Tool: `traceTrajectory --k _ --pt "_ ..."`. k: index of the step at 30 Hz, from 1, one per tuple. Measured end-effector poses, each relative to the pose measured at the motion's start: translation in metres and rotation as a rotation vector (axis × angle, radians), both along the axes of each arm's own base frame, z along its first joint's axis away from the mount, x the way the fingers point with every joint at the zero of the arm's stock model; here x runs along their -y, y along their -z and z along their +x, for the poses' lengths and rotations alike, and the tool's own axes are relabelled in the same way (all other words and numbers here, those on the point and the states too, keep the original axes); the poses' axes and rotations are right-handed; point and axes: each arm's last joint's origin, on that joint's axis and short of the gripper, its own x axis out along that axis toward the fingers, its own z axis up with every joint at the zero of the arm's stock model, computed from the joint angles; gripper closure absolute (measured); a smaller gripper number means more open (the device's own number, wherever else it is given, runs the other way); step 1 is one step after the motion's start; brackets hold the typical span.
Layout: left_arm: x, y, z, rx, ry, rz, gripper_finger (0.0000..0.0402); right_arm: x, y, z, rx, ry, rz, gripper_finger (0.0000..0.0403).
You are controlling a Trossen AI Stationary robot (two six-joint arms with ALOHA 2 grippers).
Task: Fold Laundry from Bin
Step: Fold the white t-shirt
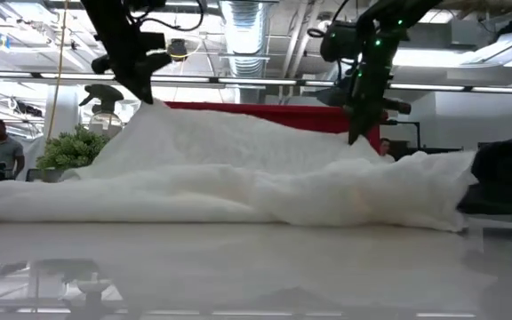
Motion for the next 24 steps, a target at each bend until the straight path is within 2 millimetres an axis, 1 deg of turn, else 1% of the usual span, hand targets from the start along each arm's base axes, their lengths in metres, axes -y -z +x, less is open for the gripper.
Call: traceTrajectory --k 3,6,9,13,17,20,24 --pt "0.005 -0.006 -0.002 0.039 0.009 0.015 0.0401 -0.015 -0.003 0.003 -0.036 -0.022 -0.041 0.0379" --pt "0.011 0.0 -0.003 0.022 0.03 -0.004 0.0401 -0.036 0.003 0.008 -0.082 -0.073 -0.056 0.0379" --pt "0.019 0.012 -0.001 0.001 0.068 -0.065 0.0401 -0.06 0.015 0.011 -0.098 -0.116 -0.04 0.037" --pt "0.035 0.036 0.002 -0.014 0.102 -0.136 0.0401 -0.096 0.031 0.012 -0.112 -0.174 -0.035 0.0358" --pt "0.051 0.053 0.003 -0.016 0.117 -0.182 0.0401 -0.127 0.041 0.01 -0.126 -0.263 0.003 0.0351" --pt "0.062 0.064 0.004 -0.004 0.144 -0.232 0.0401 -0.143 0.045 0.008 -0.137 -0.314 0.051 0.0331" --pt "0.076 0.079 0.002 0.0 0.147 -0.281 0.0401 -0.157 0.045 0.007 -0.12 -0.337 0.099 0.0277"
